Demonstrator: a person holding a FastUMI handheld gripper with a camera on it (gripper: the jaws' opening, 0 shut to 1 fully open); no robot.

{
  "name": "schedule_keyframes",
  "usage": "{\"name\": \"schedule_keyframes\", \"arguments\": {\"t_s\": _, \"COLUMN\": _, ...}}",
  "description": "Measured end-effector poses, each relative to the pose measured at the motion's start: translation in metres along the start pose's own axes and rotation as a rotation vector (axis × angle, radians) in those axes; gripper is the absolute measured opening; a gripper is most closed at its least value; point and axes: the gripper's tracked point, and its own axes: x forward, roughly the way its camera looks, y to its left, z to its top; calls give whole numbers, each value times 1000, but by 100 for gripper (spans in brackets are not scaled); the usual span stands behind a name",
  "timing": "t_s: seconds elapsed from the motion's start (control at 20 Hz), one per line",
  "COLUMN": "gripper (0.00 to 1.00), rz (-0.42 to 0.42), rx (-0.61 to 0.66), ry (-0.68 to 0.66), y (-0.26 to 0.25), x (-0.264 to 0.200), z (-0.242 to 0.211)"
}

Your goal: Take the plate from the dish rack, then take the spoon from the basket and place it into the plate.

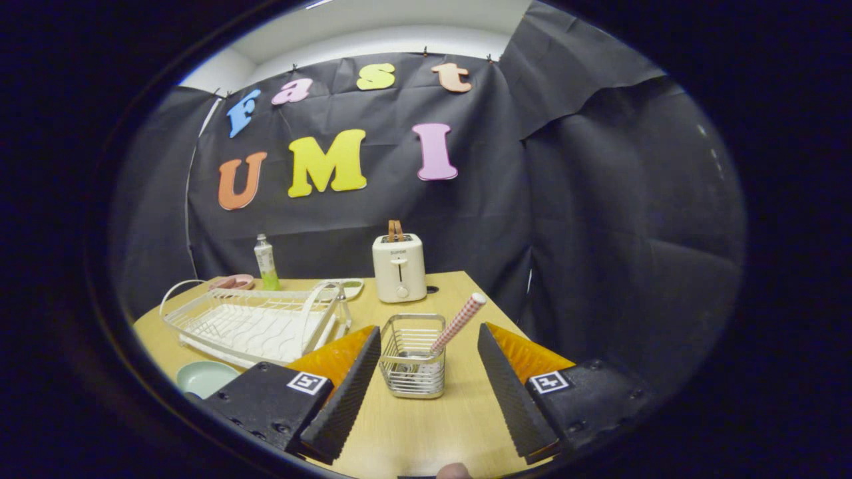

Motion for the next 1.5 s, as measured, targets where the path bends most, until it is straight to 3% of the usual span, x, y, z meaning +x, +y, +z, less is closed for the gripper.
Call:
{"name": "schedule_keyframes", "arguments": {"t_s": 0.3, "gripper": 75, "rz": 24, "rx": 52, "ry": 20, "y": -7, "x": 35, "z": -3}}
{"name": "schedule_keyframes", "arguments": {"t_s": 0.65, "gripper": 31, "rz": 47, "rx": 86, "ry": 45, "y": -5, "x": 50, "z": -5}}
{"name": "schedule_keyframes", "arguments": {"t_s": 0.95, "gripper": 9, "rz": 141, "rx": 93, "ry": 56, "y": 18, "x": 48, "z": 4}}
{"name": "schedule_keyframes", "arguments": {"t_s": 1.3, "gripper": 8, "rz": 93, "rx": 40, "ry": 20, "y": 16, "x": 45, "z": 42}}
{"name": "schedule_keyframes", "arguments": {"t_s": 1.5, "gripper": 8, "rz": 52, "rx": -10, "ry": -45, "y": 11, "x": 21, "z": 77}}
